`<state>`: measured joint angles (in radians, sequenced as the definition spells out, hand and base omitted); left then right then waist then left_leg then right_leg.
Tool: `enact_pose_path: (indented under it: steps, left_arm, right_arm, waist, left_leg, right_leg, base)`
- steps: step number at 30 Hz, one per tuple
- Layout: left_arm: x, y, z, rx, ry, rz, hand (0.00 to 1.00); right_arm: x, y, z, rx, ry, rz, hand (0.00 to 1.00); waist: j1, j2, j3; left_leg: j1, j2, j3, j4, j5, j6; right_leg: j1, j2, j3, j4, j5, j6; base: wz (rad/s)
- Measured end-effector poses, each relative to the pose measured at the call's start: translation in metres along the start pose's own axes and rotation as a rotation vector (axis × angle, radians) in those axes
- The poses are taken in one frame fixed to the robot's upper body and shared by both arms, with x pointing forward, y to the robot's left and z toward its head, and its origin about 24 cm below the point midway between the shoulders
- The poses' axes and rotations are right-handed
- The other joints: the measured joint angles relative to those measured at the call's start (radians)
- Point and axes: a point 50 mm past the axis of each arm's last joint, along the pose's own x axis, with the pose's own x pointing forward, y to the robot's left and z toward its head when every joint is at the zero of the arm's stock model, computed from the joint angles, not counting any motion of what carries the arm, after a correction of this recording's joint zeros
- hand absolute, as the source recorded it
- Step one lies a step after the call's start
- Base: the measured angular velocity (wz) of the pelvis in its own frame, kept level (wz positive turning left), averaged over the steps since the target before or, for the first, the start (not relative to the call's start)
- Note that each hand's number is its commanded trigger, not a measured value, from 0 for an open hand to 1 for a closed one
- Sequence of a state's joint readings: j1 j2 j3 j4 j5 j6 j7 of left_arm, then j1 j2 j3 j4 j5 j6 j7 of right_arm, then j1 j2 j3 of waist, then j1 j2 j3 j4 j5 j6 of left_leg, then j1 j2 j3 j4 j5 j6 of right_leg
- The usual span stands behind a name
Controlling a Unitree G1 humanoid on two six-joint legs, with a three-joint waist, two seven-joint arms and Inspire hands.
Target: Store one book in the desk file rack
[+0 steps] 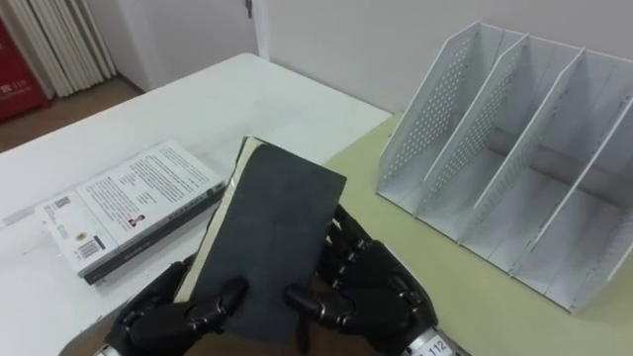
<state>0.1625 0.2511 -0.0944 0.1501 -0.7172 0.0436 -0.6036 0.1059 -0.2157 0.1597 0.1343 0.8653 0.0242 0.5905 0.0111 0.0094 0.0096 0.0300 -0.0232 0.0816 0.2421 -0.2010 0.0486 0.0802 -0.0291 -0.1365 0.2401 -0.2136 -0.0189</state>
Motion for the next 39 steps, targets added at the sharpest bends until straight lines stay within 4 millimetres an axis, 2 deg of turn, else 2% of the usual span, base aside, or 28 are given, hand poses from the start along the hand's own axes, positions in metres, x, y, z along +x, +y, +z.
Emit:
enact_pose_path:
  steps: [7,16,25,26,27,28,29,31,36,39]
  left_arm:
    - [0.000,0.000,-0.004,-0.004,0.021,-0.005,1.00]
    - [-0.004,0.002,-0.008,-0.025,0.056,-0.029,1.00]
    - [-0.009,0.008,-0.012,-0.038,0.101,-0.048,1.00]
    - [-0.010,0.008,-0.012,-0.036,0.106,-0.055,1.00]
    - [-0.010,0.008,-0.011,-0.034,0.109,-0.057,1.00]
    - [-0.010,0.009,-0.011,-0.031,0.115,-0.060,1.00]
    - [-0.010,0.010,-0.010,-0.029,0.117,-0.061,1.00]
    - [-0.009,0.015,-0.010,-0.033,0.128,-0.065,1.00]
    - [-0.015,0.025,-0.012,-0.029,0.169,-0.055,1.00]
    - [-0.015,0.024,-0.015,-0.021,0.198,-0.072,1.00]
  right_arm:
    - [0.000,0.002,0.002,-0.016,0.017,0.018,0.00]
    - [-0.002,0.003,0.003,0.007,0.050,0.036,0.00]
    - [-0.004,0.003,0.000,0.036,0.074,0.051,0.00]
    - [-0.004,0.003,0.000,0.035,0.078,0.052,0.22]
    - [-0.004,0.004,-0.001,0.036,0.082,0.052,0.33]
    - [-0.004,0.004,-0.001,0.038,0.086,0.052,0.53]
    - [-0.004,0.003,-0.001,0.039,0.087,0.052,0.76]
    - [-0.004,0.003,-0.001,0.049,0.081,0.050,1.00]
    - [-0.005,0.003,-0.002,0.076,0.092,0.044,1.00]
    - [-0.005,0.003,-0.004,0.082,0.100,0.045,1.00]
  waist:
    - [-0.001,0.000,-0.0011]
    - [0.018,0.005,-0.0035]
    - [0.021,0.008,-0.0011]
    - [0.021,0.007,-0.0007]
    - [0.021,0.007,-0.0004]
    - [0.021,0.006,0.0003]
    - [0.021,0.005,0.0006]
    - [0.023,0.005,0.0010]
    - [0.024,0.006,0.0012]
    - [0.024,0.007,0.0021]
  left_leg:
    - [-0.001,0.000,0.000,-0.001,0.000,0.000]
    - [-0.001,0.005,0.021,-0.001,0.000,0.000]
    - [-0.008,0.008,0.026,-0.004,0.000,-0.001]
    - [-0.012,0.009,0.027,-0.003,0.000,-0.001]
    - [-0.014,0.009,0.027,-0.002,0.000,-0.001]
    - [-0.019,0.009,0.027,-0.001,0.000,0.000]
    - [-0.020,0.009,0.027,-0.001,0.000,0.000]
    - [-0.017,0.009,0.027,0.000,0.000,0.000]
    - [-0.017,0.009,0.026,0.004,0.000,-0.001]
    - [-0.017,0.009,0.026,0.004,0.000,-0.001]
  right_leg:
    - [-0.001,0.002,0.001,0.001,0.000,0.000]
    - [-0.013,0.012,0.030,0.010,0.001,-0.002]
    - [-0.028,0.015,0.045,0.019,0.002,-0.003]
    - [-0.028,0.016,0.046,0.019,0.002,-0.004]
    - [-0.030,0.016,0.046,0.019,0.002,-0.004]
    - [-0.030,0.016,0.046,0.018,0.002,-0.004]
    - [-0.030,0.016,0.045,0.017,0.002,-0.004]
    - [-0.030,0.016,0.045,0.015,0.002,-0.004]
    - [-0.030,0.016,0.042,0.014,0.003,-0.004]
    - [-0.031,0.016,0.043,0.014,0.003,-0.004]
  base:
    - [0.00]
    - [-0.07]
    - [-0.02]
    - [0.00]
    - [0.00]
    - [0.00]
    - [0.00]
    - [0.00]
    - [0.00]
    - [0.00]
